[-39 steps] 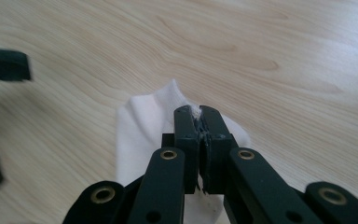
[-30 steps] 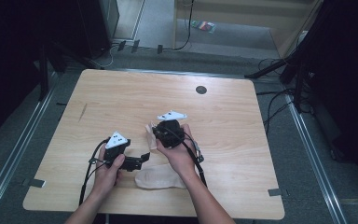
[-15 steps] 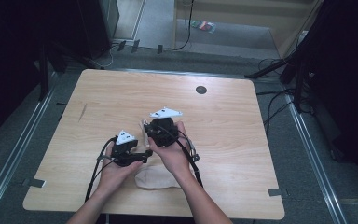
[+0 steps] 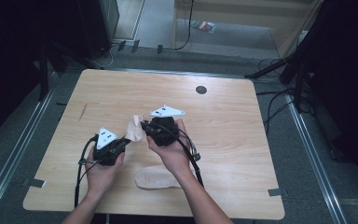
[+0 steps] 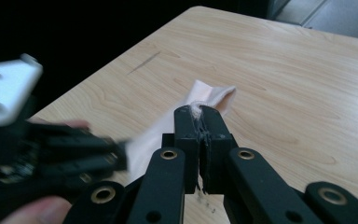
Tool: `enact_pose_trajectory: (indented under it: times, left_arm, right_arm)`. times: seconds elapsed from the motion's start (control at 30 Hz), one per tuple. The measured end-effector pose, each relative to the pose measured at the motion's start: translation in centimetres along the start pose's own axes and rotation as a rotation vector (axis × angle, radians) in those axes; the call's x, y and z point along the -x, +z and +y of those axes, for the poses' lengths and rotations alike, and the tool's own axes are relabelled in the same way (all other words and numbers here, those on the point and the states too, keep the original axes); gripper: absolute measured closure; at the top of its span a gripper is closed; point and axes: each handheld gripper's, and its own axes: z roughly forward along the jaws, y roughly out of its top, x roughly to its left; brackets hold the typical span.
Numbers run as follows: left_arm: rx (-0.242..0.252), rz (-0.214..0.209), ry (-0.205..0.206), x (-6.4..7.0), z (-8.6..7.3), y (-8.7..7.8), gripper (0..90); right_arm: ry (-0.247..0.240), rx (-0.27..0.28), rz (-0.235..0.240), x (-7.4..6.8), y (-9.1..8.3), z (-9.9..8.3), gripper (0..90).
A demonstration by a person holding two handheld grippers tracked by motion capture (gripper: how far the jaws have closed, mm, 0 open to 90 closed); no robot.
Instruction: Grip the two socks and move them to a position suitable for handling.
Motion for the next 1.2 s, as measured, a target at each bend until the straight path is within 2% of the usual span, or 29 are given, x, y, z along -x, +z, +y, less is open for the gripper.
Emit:
enact_pose_trajectory:
  times: [0.03,0.1,0.17,0.2,0.23,0.27,0.3,0.4,0.53,0.63,0.8,0.83,1.0,1.1,1.13,1.2]
  left_arm:
    - [0.013,0.026,0.008,-0.2,0.1,-0.4,89.8]
    - [0.010,0.067,0.051,-0.2,0.3,-0.9,89.7]
    - [-0.022,0.076,0.100,0.5,0.0,-0.6,89.7]
    - [-0.040,0.079,0.126,0.8,-0.2,-0.4,89.7]
    - [-0.072,0.076,0.165,1.4,-0.5,0.1,89.7]
    - [-0.097,0.067,0.193,1.9,-0.7,0.5,89.7]
    - [-0.112,0.058,0.211,2.2,-0.9,0.8,89.6]
    - [-0.162,-0.014,0.220,3.1,-1.4,1.9,88.7]
    - [-0.165,-0.093,0.168,3.1,-1.9,2.4,74.6]
    - [-0.157,-0.152,0.103,2.4,-1.9,2.4,66.4]
    - [-0.153,-0.186,0.021,0.6,-2.1,2.4,56.1]
    - [-0.147,-0.194,-0.006,0.2,-2.2,2.4,54.9]
    - [-0.133,-0.184,-0.108,-1.5,-2.0,2.4,55.6]
    - [-0.138,-0.152,-0.164,-2.3,-2.0,2.8,55.0]
    - [-0.138,-0.147,-0.199,-2.5,-2.0,3.0,54.2]
    - [-0.139,-0.148,-0.241,-2.9,-1.9,3.3,53.4]
  right_arm:
    - [-0.001,0.003,0.002,0.0,0.0,-0.1,88.1]
    - [0.003,-0.007,0.006,0.3,0.5,-0.5,88.1]
    - [-0.002,-0.015,-0.001,0.5,0.8,-0.8,88.1]
    - [-0.001,-0.036,-0.022,0.9,1.2,-1.4,88.1]
    - [-0.001,-0.036,-0.022,0.9,1.2,-1.4,88.1]
    - [0.015,-0.060,-0.048,1.9,1.6,-2.3,88.1]
    - [0.015,-0.060,-0.048,1.9,1.6,-2.3,88.1]
    - [0.029,-0.091,-0.081,3.2,1.8,-3.6,88.1]
    - [0.030,-0.123,-0.131,4.7,1.8,-4.8,88.1]
    - [0.035,-0.138,-0.150,5.7,1.6,-5.4,88.1]
    - [0.033,-0.142,-0.180,6.8,1.2,-6.2,88.1]
    - [0.027,-0.146,-0.190,7.0,1.2,-6.4,88.1]
    - [0.019,-0.144,-0.222,7.9,1.0,-6.8,88.1]
    - [0.028,-0.146,-0.225,8.4,1.1,-7.1,88.0]
    - [0.023,-0.148,-0.225,8.5,1.1,-7.1,88.0]
    - [0.011,-0.155,-0.229,8.5,1.2,-7.2,87.9]
